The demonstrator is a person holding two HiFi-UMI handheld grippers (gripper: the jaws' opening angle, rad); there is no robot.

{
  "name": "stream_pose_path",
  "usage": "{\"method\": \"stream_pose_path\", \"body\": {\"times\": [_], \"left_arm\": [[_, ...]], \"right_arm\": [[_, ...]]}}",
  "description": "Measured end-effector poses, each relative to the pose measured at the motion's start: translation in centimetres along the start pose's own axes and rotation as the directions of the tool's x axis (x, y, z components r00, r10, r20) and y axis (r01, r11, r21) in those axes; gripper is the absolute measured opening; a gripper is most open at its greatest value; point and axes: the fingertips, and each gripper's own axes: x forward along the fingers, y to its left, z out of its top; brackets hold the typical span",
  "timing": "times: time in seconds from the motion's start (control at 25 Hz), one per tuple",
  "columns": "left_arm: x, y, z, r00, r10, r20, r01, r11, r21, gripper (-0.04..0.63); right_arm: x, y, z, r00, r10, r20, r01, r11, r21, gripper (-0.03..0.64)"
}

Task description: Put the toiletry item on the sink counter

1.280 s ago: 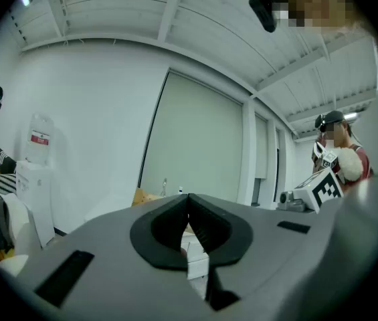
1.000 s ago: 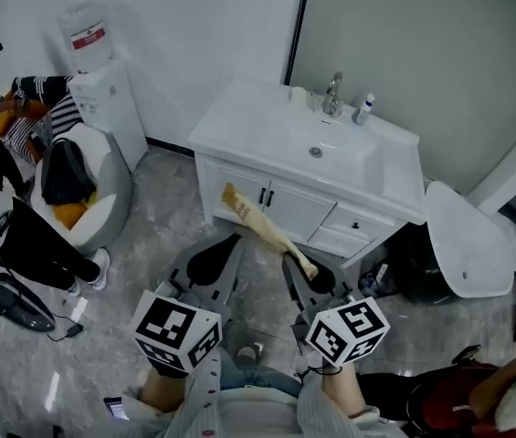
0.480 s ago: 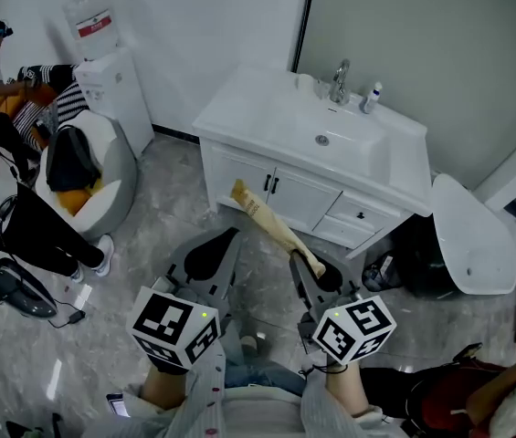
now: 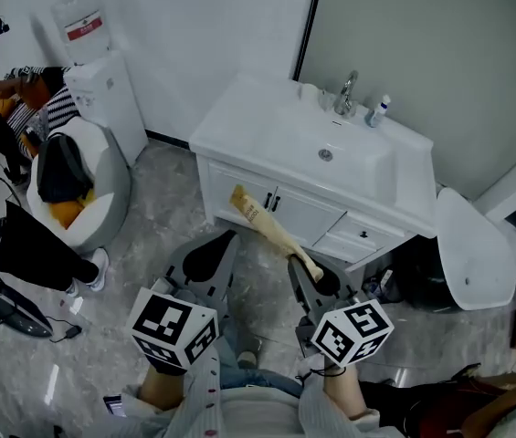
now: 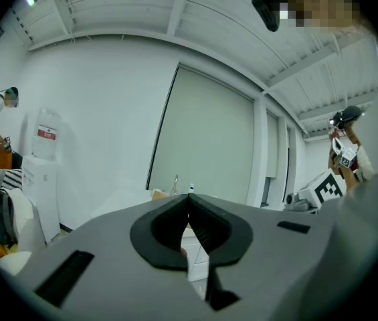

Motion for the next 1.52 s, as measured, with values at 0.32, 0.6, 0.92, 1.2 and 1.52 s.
{"method": "stream_pose_path", "body": {"times": [0.32, 0.6, 0.92, 1.2, 1.52], "left_arm": [[6.4, 7.5, 1.9, 0.999, -0.036, -0.018, 0.036, 0.999, -0.006, 0.017], [10.6, 12.2, 3.1, 0.997, -0.066, -0.026, 0.066, 0.998, 0.006, 0.017], [13.3, 16.2, 4.1, 0.996, -0.088, -0.031, 0.088, 0.996, 0.025, 0.017], [15.1, 17.9, 3.9, 0.992, -0.111, -0.055, 0.112, 0.993, 0.027, 0.017], [18.4, 20.2, 3.0, 0.993, -0.087, -0.082, 0.088, 0.996, 0.011, 0.017]], "right_arm": [[8.7, -2.3, 2.6, 0.999, -0.031, -0.009, 0.031, 1.0, 0.007, 0.055], [14.2, -4.1, 4.3, 0.998, -0.07, -0.003, 0.071, 0.997, 0.015, 0.055], [18.0, -6.0, 5.8, 0.992, -0.122, 0.022, 0.122, 0.992, 0.03, 0.055], [19.7, -8.0, 6.6, 0.985, -0.171, 0.032, 0.169, 0.984, 0.054, 0.055], [23.0, -11.2, 7.1, 0.985, -0.17, 0.013, 0.168, 0.983, 0.073, 0.055]]}}
